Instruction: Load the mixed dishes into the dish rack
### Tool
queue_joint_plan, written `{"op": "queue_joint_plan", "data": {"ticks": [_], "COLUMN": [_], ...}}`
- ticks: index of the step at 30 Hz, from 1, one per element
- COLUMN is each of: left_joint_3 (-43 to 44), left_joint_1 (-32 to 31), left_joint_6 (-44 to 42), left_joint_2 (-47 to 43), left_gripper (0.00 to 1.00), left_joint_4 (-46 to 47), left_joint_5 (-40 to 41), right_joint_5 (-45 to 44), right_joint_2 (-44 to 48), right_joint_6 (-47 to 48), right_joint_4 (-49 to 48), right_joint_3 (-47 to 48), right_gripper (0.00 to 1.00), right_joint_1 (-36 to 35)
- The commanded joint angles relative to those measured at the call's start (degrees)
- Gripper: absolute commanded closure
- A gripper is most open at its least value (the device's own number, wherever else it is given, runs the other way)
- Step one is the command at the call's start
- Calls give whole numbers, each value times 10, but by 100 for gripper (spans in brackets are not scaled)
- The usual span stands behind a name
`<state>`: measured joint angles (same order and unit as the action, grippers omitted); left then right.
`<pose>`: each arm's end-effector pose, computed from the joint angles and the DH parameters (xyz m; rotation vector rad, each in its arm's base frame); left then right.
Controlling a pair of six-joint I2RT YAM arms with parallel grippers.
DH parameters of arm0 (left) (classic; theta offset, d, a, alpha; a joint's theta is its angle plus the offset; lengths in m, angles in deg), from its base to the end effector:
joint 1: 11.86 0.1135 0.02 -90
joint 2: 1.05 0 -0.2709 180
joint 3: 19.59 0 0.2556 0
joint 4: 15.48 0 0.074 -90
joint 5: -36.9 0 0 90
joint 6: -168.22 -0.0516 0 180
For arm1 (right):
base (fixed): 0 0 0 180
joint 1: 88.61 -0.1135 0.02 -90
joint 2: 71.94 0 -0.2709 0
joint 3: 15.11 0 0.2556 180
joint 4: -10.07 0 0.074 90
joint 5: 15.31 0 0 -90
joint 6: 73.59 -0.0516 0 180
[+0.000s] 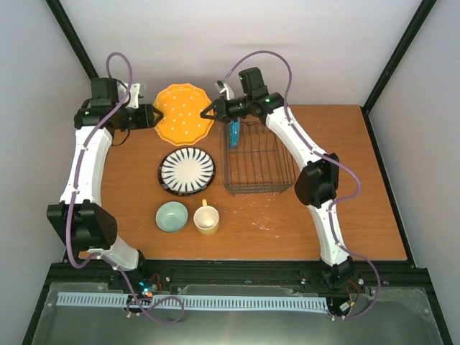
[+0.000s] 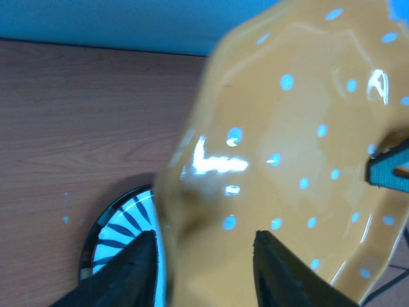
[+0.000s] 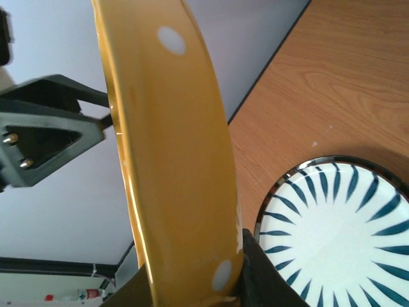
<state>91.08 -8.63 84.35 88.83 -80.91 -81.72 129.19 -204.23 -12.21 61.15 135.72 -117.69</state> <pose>0.3441 -0.0053 0.3913 0.0566 2.3086 -0.6098 0.4447 0.2954 0.3392 -0.6306 2.1997 1.5759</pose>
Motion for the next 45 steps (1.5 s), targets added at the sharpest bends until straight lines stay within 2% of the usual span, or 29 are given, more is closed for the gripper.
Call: {"op": "queue_joint_plan", "data": {"ticks": [1,2,4,5,6,7,12,17,19,21,23,26,28,33,45], "left_joint_3": [32,36,40,41,39,37,31,27,25,21,15,7,0,-14,-52], "left_joint_1": [-9,-8,-8,-9,-9,-9,-9,-9,-9,-8,-8,-9,-9,-9,-8], "left_joint_6": [4,4,20,29,35,45,74,84,89,93,99,104,107,115,118], "left_joint_2": [4,7,6,2,-3,-9,-26,-14,-7,-2,-1,0,-1,-2,-21], "left_gripper": [46,39,18,14,3,1,0,0,0,0,0,0,0,0,0], "left_joint_4": [22,16,13,17,25,34,66,59,56,55,56,55,53,47,51], "left_joint_5": [23,48,119,154,183,212,320,355,358,356,358,365,370,377,389], "right_joint_5": [-46,-64,-130,-166,-199,-226,-431,-703,-806,-860,-886,-890,-874,-830,-766], "right_joint_2": [64,72,80,80,83,90,178,253,233,179,151,156,157,121,98], "right_joint_6": [-17,-21,-5,8,18,26,64,61,77,93,98,73,57,30,-7], "right_joint_4": [-34,-36,2,36,57,72,77,81,144,230,289,302,300,345,353], "right_joint_3": [3,5,47,73,97,110,58,-22,31,111,140,89,64,88,45], "right_gripper": [97,97,97,97,97,97,97,97,97,97,97,97,97,97,97], "right_joint_1": [-9,-4,2,4,5,8,9,3,-7,-14,-21,-25,-25,-25,-25]}}
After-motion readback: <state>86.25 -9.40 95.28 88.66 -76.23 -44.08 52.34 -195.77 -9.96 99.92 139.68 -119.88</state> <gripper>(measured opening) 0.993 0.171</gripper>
